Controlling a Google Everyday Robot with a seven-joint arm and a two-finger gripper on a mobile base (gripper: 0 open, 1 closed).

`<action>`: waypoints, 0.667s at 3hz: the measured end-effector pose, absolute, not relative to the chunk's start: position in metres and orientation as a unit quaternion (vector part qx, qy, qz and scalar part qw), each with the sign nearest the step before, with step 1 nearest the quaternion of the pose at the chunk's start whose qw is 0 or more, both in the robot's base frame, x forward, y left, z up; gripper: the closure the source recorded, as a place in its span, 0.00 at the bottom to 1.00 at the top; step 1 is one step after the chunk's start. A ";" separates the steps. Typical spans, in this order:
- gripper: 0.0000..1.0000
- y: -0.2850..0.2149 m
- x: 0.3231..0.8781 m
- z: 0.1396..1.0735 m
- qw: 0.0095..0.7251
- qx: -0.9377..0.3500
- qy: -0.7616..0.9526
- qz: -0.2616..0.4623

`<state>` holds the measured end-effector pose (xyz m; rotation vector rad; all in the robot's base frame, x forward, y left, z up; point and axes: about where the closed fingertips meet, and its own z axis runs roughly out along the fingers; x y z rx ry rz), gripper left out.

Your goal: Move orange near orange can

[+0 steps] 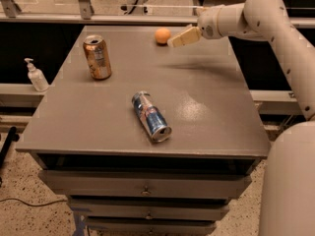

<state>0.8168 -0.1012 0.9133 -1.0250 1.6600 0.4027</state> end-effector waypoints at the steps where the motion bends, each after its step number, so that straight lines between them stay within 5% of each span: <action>1: 0.00 -0.087 0.852 0.910 0.569 -0.421 0.684 0.176; 2: 0.00 -0.073 0.875 0.902 0.568 -0.413 0.686 0.188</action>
Offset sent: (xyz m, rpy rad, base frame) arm 0.1030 0.0337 -0.0110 0.1029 -0.0015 -0.0173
